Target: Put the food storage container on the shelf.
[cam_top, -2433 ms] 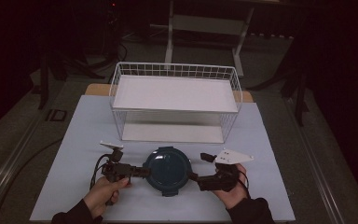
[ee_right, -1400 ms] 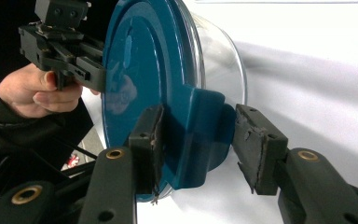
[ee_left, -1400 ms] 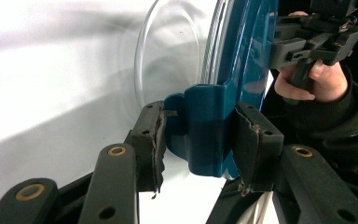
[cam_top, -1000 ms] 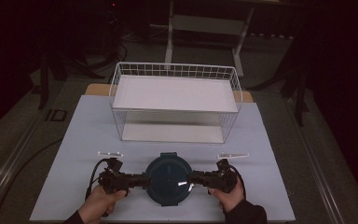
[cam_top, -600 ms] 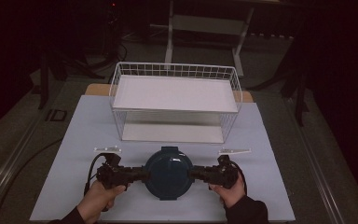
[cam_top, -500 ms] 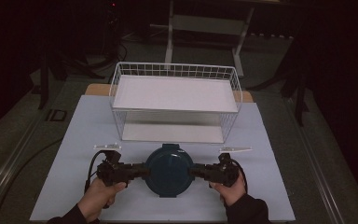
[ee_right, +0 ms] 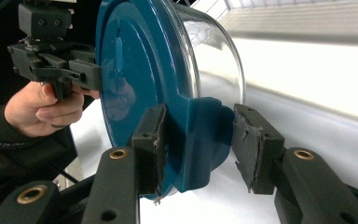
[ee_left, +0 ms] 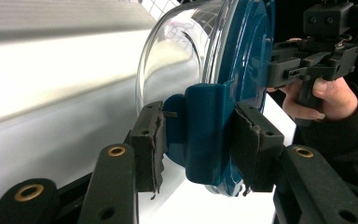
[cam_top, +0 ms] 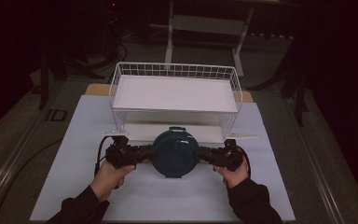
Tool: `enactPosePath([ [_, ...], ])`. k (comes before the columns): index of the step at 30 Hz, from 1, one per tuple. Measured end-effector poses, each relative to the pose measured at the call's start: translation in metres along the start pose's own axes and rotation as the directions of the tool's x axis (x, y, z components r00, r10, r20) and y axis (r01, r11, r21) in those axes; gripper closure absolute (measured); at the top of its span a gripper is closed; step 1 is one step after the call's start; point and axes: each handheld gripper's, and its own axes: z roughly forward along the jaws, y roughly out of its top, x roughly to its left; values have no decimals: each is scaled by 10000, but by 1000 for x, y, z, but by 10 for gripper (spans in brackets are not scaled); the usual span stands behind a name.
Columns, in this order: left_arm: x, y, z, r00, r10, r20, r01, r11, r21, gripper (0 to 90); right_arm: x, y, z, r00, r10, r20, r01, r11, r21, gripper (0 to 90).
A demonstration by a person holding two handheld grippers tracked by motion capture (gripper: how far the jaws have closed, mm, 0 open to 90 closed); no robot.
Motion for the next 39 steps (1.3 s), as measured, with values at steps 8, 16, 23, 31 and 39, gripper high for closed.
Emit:
enactPosePath([
  [8,22,12,20,10000,-14,-59,13,9996,-287,558,-26,12,7,9997,136,189,-133,9998,-148,559],
  [16,42,13,35,10000,-63,-13,62,9981,-614,554,-48,18,17,9990,358,259,-350,9990,-289,559],
  [23,59,11,48,9993,-361,-59,358,9981,-502,551,-61,18,26,9970,518,582,-511,9986,-139,559],
  [31,70,11,55,9979,-504,-396,486,9977,-463,546,-68,22,36,9945,580,873,-580,9983,-33,559],
  [39,74,13,57,9973,-578,-453,549,9965,-628,541,-74,25,39,9929,745,932,-736,9972,-126,554],
])
